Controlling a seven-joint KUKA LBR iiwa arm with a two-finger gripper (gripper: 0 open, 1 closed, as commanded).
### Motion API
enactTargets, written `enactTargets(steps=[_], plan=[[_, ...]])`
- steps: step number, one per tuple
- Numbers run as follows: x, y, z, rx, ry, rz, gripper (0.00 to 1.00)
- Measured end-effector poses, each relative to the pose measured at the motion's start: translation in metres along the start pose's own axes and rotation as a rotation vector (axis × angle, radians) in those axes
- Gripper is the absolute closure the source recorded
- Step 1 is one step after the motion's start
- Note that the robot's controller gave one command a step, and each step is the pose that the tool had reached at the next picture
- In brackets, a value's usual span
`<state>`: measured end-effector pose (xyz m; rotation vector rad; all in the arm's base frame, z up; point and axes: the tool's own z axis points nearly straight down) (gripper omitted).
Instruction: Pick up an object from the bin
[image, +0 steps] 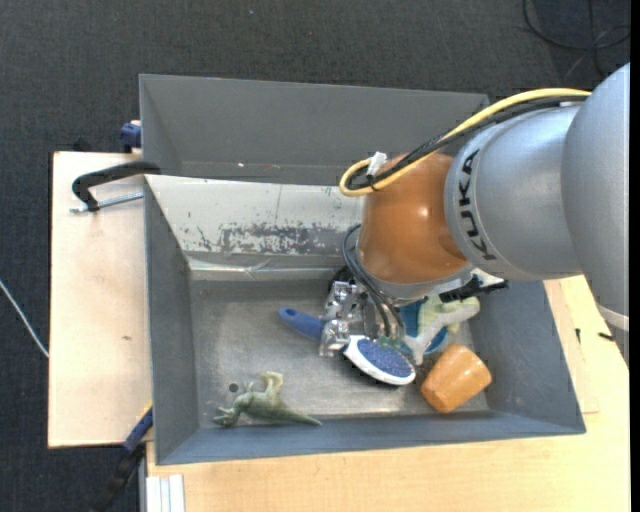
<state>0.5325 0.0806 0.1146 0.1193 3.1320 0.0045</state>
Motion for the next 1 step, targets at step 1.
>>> enactTargets(steps=[1], plan=[[-0.0028, 0.0013, -0.0737, -0.001, -0.004, 0.0, 1.0]])
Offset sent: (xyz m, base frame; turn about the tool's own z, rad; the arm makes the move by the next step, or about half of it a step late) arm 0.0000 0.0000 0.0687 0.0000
